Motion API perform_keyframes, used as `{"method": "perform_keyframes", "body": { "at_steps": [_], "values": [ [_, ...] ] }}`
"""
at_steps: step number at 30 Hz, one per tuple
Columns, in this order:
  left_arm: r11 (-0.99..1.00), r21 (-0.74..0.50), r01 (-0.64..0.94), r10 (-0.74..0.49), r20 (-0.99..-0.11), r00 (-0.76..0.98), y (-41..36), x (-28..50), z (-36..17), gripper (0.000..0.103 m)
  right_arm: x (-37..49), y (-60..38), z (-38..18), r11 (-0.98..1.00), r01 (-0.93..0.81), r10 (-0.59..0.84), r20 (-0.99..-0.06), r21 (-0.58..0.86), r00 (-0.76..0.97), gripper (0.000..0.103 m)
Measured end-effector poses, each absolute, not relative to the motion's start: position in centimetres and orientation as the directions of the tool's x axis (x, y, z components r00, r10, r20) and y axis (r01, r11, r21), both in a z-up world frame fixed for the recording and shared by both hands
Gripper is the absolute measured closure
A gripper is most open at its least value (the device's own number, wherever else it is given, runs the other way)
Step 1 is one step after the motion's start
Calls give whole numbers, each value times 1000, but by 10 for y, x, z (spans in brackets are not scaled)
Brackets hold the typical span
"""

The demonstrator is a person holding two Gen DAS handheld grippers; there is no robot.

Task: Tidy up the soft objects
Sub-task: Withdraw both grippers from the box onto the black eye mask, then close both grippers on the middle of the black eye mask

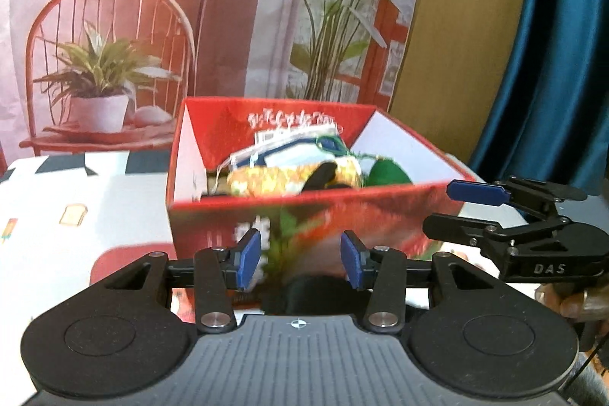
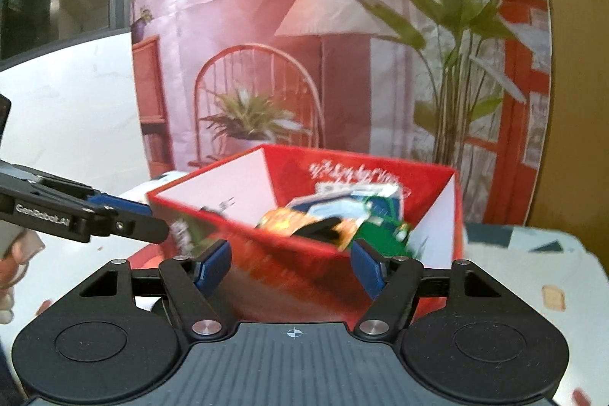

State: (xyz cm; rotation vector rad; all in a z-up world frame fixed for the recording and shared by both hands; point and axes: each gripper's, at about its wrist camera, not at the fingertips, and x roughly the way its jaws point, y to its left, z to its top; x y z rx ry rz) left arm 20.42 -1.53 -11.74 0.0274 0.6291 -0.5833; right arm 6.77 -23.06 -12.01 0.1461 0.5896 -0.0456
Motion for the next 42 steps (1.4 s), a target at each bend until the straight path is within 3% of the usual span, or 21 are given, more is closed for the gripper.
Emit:
{"method": "perform_keyframes", "body": {
  "at_steps": [4,8,19,24,27,42],
  "values": [
    [842,-151,519,-498,-590,636,-13,201,-132,53,54,-213,-131,991,62,19,-591,116,807,37],
    [846,-152,511,-490,-599,633,-15,202,-147,45,39,-196,-152,993,51,32,-652,108,757,37],
    [847,-151,510,-475,-644,600,-26,203,-185,45,18,-178,-196,998,46,0,-772,37,635,35],
    [857,-102,504,-440,-653,616,-26,199,-191,71,16,-172,-202,1000,17,-5,-794,6,608,34],
    [859,-119,498,-447,-650,615,-19,197,-193,76,17,-171,-204,1000,8,-11,-798,-7,602,34],
    [890,-122,440,-403,-664,630,4,164,-204,82,29,-176,-209,999,7,-45,-799,-52,599,25]
  ]
}}
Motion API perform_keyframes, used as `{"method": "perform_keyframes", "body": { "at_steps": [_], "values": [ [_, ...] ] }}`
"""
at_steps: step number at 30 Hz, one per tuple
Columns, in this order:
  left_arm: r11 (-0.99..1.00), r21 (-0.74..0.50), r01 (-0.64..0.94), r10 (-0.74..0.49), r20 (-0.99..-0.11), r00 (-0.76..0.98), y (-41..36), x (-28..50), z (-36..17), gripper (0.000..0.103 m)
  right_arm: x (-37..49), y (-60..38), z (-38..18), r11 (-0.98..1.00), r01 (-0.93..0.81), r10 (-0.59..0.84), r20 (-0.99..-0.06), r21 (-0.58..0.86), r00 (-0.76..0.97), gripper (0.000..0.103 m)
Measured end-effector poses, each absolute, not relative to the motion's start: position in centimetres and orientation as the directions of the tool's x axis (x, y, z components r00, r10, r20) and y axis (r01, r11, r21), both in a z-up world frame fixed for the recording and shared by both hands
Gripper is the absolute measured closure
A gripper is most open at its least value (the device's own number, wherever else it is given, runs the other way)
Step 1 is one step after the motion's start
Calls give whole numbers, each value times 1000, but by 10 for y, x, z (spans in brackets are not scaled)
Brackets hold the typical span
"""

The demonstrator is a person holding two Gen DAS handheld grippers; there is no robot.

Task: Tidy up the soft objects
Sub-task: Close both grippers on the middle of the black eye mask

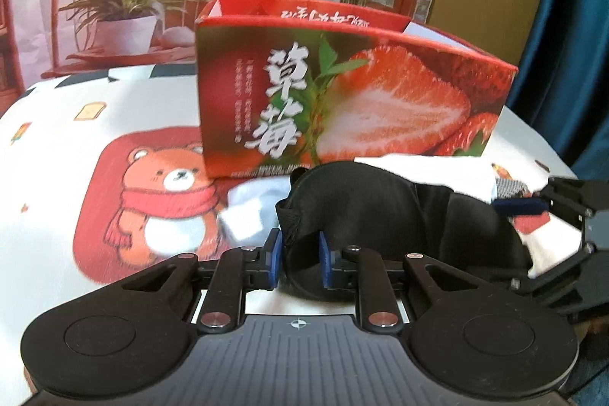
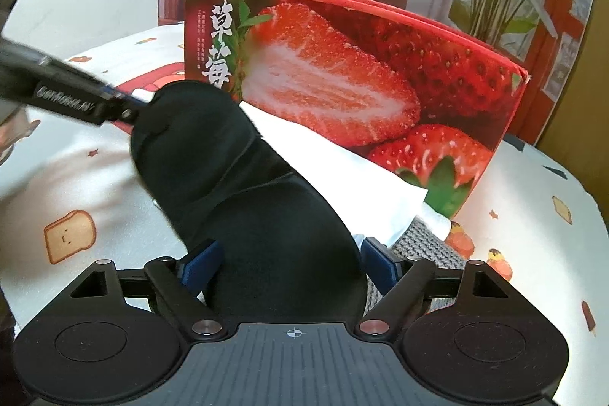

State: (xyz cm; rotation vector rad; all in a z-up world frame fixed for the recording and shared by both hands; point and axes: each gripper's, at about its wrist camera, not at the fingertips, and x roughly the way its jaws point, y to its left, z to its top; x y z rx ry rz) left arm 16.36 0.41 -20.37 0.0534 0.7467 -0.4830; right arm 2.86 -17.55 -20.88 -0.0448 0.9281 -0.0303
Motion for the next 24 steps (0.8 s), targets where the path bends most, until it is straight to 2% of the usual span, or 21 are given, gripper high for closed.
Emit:
{"method": "perform_keyframes", "body": {
  "at_steps": [13,24],
  "values": [
    [903,-113,414,-372,-687,624,13,138,-215,82,23,-171,-205,995,82,-92,-773,-52,627,25],
    [917,-117,382,-351,-692,630,14,127,-219,82,-14,-176,-198,969,237,-109,-751,65,651,28]
  ]
}}
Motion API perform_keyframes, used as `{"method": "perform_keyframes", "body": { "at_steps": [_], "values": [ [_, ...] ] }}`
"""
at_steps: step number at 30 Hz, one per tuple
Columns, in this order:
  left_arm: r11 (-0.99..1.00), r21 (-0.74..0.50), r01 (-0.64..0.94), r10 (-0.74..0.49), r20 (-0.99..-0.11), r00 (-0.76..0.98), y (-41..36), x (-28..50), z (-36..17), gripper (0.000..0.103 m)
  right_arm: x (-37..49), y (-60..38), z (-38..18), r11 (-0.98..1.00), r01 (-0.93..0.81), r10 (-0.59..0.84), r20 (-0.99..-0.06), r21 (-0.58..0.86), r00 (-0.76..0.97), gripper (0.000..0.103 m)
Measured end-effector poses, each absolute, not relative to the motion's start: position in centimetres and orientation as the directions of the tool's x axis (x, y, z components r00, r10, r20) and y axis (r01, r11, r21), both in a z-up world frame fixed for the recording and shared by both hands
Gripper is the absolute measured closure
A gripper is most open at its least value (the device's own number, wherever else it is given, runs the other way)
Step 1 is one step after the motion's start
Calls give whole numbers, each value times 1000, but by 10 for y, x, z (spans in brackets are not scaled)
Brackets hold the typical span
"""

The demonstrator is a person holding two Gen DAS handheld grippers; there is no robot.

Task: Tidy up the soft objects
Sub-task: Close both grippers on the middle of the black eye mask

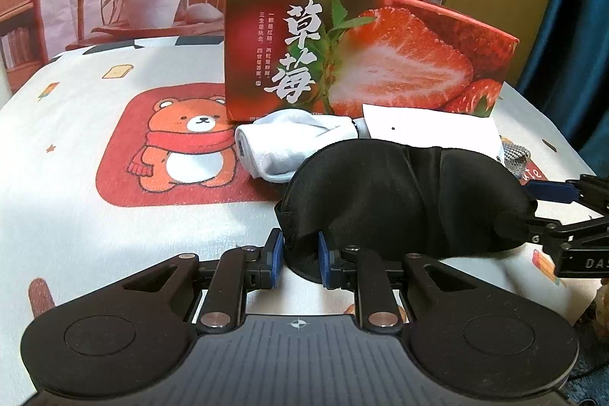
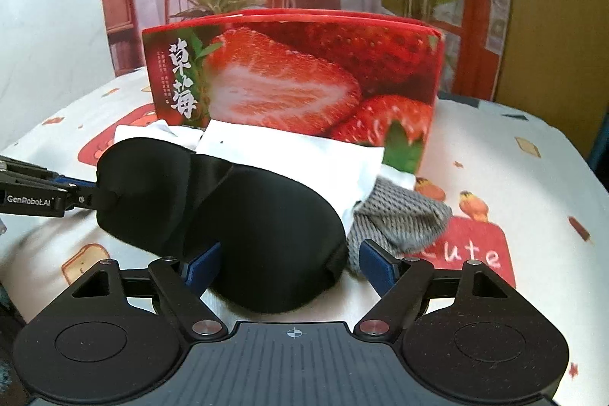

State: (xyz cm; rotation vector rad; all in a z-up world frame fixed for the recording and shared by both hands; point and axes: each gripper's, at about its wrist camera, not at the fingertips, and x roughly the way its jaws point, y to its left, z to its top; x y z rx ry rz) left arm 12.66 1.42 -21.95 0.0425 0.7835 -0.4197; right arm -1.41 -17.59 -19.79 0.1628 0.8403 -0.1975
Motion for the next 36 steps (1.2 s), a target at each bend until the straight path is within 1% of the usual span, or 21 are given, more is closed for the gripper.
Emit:
{"method": "perform_keyframes", "body": {
  "at_steps": [3,7,14,16,17,22,24,28,32,36],
  "values": [
    [917,-122,379,-352,-691,631,14,126,-220,82,-18,-175,-195,966,243,-102,-741,85,664,29],
    [915,-120,384,-355,-690,631,15,125,-221,81,-19,-179,-198,954,263,-68,-744,147,664,31],
    [913,-123,388,-362,-684,634,16,125,-224,81,-20,-184,-211,937,290,-44,-754,197,656,31],
    [912,-121,391,-363,-681,636,16,124,-224,81,-19,-183,-211,937,285,-38,-753,201,657,32],
    [912,-119,393,-363,-680,637,15,124,-225,81,-19,-182,-210,938,282,-38,-750,201,660,35],
    [910,-117,397,-366,-677,639,15,123,-225,81,-20,-171,-199,960,231,-52,-705,161,707,38],
    [911,-117,396,-365,-677,639,15,123,-225,81,-20,-166,-194,972,203,-70,-684,116,726,42],
    [910,-119,396,-367,-676,639,15,123,-226,81,-21,-161,-186,980,185,-95,-652,70,752,52],
    [910,-120,397,-367,-676,639,15,123,-226,81,-23,-166,-184,975,210,-117,-642,71,758,63],
    [910,-120,397,-368,-675,640,15,123,-226,81,-25,-170,-185,969,231,-122,-643,87,756,69]
  ]
}}
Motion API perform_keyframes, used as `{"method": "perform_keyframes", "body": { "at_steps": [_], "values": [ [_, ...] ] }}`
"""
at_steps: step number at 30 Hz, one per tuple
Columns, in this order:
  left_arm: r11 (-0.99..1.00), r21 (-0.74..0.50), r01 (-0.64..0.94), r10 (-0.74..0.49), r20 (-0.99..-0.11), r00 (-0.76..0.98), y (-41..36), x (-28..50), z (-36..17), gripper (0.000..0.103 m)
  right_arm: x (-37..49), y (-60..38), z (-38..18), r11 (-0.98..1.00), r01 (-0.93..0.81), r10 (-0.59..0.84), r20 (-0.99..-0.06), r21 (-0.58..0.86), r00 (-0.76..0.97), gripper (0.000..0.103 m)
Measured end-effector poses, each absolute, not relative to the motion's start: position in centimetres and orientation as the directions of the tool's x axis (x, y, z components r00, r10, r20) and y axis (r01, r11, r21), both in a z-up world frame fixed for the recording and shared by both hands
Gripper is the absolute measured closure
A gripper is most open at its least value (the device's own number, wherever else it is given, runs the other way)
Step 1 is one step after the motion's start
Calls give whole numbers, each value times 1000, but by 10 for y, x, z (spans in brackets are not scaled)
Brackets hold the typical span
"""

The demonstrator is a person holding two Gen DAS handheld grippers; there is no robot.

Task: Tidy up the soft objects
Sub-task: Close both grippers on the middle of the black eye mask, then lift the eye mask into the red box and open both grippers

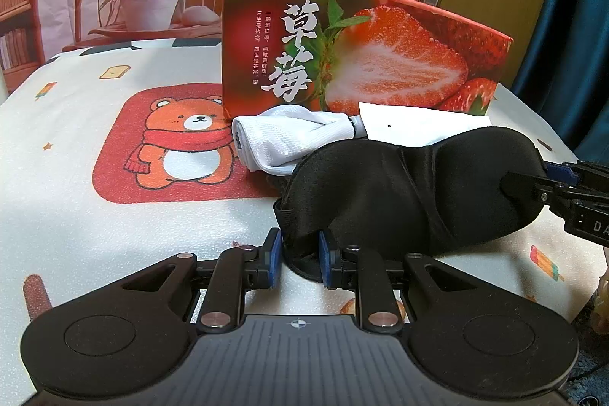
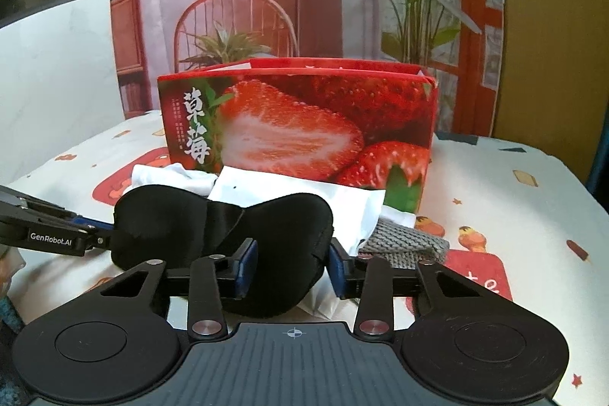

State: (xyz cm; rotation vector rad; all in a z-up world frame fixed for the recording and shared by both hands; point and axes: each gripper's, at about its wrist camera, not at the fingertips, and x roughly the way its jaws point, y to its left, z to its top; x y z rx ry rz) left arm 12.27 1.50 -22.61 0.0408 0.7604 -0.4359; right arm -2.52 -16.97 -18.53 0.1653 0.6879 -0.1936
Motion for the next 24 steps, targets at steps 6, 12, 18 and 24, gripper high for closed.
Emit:
{"method": "perform_keyframes", "body": {
  "at_steps": [6,12,18,24],
  "values": [
    [910,-121,398,-369,-673,641,15,122,-226,81,-24,-165,-189,974,215,-118,-653,71,748,79],
    [909,-125,398,-373,-671,641,16,123,-226,81,-24,-166,-193,972,221,-116,-666,75,737,81],
    [905,-146,400,-389,-665,637,17,123,-225,85,-22,-166,-196,972,224,-115,-679,75,725,84],
    [891,-127,436,-421,-592,688,15,113,-199,88,-22,-168,-185,974,209,-100,-656,89,748,89]
  ]
}}
